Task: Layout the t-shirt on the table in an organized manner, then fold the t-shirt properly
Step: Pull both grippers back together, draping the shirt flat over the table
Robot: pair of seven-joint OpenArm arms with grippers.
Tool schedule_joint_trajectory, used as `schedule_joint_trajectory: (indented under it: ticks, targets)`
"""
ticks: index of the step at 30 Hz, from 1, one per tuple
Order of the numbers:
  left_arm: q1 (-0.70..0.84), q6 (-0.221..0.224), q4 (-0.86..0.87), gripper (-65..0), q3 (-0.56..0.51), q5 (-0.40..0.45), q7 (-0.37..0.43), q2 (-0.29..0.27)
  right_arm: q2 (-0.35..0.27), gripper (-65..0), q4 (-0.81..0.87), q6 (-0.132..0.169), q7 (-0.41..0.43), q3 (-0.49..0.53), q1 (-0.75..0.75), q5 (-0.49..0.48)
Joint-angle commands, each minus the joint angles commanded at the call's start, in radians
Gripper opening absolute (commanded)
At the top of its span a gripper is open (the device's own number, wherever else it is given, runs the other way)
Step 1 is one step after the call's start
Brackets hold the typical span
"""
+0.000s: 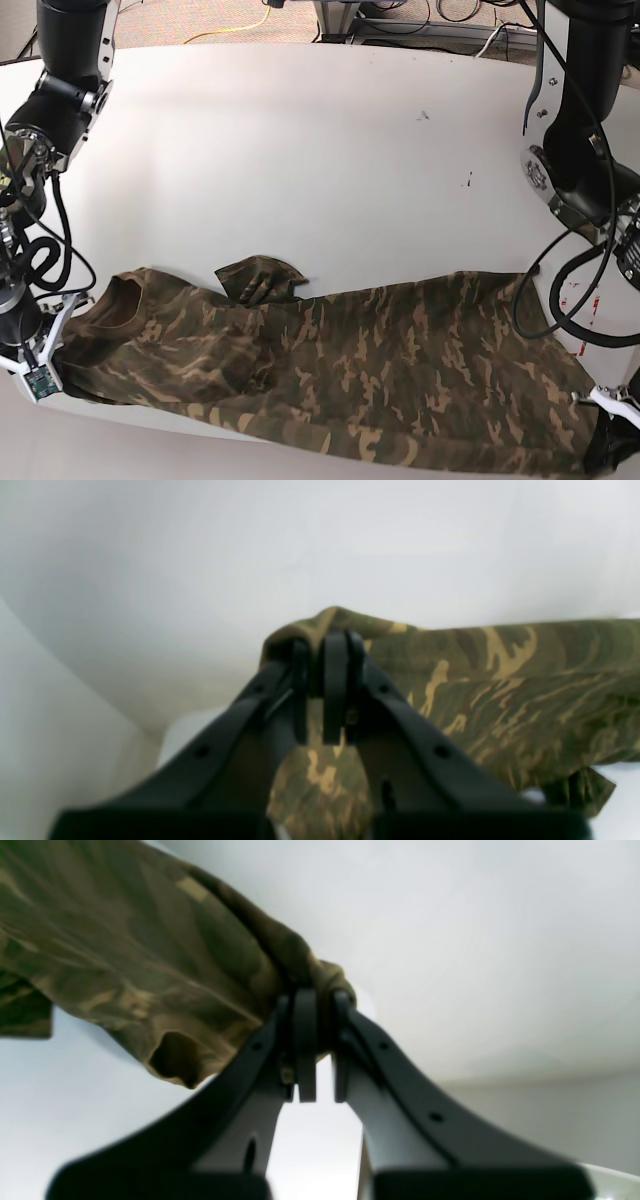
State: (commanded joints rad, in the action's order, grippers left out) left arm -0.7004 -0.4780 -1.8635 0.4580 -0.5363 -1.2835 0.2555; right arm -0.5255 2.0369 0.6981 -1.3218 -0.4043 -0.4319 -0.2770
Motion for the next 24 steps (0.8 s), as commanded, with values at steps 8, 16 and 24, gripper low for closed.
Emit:
schedule_joint_trajectory:
  ticks: [8,16,24]
  targets:
    - [0.238,-0.014,-0.028,-64.6,0.063,-0.055,0.002,0.02,0.005,-64.7,0.0,0.0,-0.025,-0.092,0.152,0.0]
    - [0.44,-0.014,-0.032,-64.9,0.098,-0.091,0.003,0.02,0.046,-64.7,0.0,0.0,-0.026,-0.152,0.295,0.0]
    - [0.588,-0.064,-0.035,-65.0,0.127,-0.092,0.003,0.02,0.097,-64.7,0.0,0.0,-0.026,-0.153,0.428,0.0]
